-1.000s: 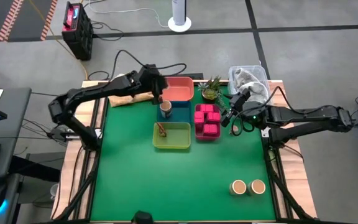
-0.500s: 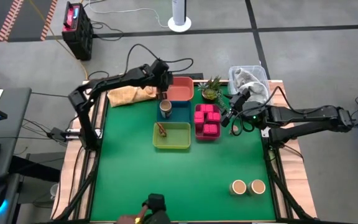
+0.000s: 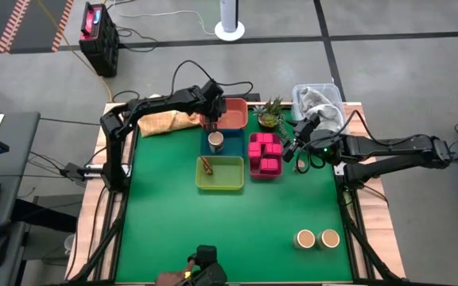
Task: Sort spices by type
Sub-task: Put the left transparent seasoning bottle into the orange bin, then put the transparent seasoning bottle into the orange bin
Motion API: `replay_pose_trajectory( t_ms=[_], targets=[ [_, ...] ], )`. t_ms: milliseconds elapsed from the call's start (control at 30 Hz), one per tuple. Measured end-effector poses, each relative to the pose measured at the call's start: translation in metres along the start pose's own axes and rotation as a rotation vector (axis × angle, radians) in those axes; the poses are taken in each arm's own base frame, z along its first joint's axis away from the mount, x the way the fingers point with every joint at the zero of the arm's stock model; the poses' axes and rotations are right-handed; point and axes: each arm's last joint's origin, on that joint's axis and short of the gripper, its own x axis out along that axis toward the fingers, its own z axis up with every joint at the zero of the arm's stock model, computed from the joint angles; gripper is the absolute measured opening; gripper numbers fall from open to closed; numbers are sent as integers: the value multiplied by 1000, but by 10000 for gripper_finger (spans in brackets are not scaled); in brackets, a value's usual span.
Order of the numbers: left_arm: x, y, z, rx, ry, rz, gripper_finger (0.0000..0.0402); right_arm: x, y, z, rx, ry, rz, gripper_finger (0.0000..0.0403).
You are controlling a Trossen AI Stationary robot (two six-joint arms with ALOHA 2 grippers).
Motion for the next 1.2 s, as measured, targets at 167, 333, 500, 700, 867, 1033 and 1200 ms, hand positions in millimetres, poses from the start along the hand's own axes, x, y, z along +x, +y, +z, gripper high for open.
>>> replay_pose_trajectory(
  t_ms=[167, 333, 500, 700, 867, 1033, 1200],
  targets=[
    [0, 0, 0, -21, 3, -1, 159, 0, 0, 0, 0, 0, 1, 301],
    [0, -2, -2, -25, 24, -17, 182, -1, 1, 0, -1, -1, 5, 301],
    [-1, -1, -2, -47, 24, -14, 198, -1, 1, 0, -1, -2, 5, 301],
    [-4, -1, -2, -9, 50, 26, 216, -1, 1, 0, -1, -2, 4, 301],
    [-34, 9, 2, 26, 32, 106, 223, -1, 1, 0, 0, -2, 4, 301],
    [-76, 10, 12, -18, -64, 139, 224, -1, 1, -1, 14, 5, 4, 301],
    [-125, -24, 41, -61, -255, 52, 224, 0, 0, -15, 35, 124, -3, 301]
  ],
)
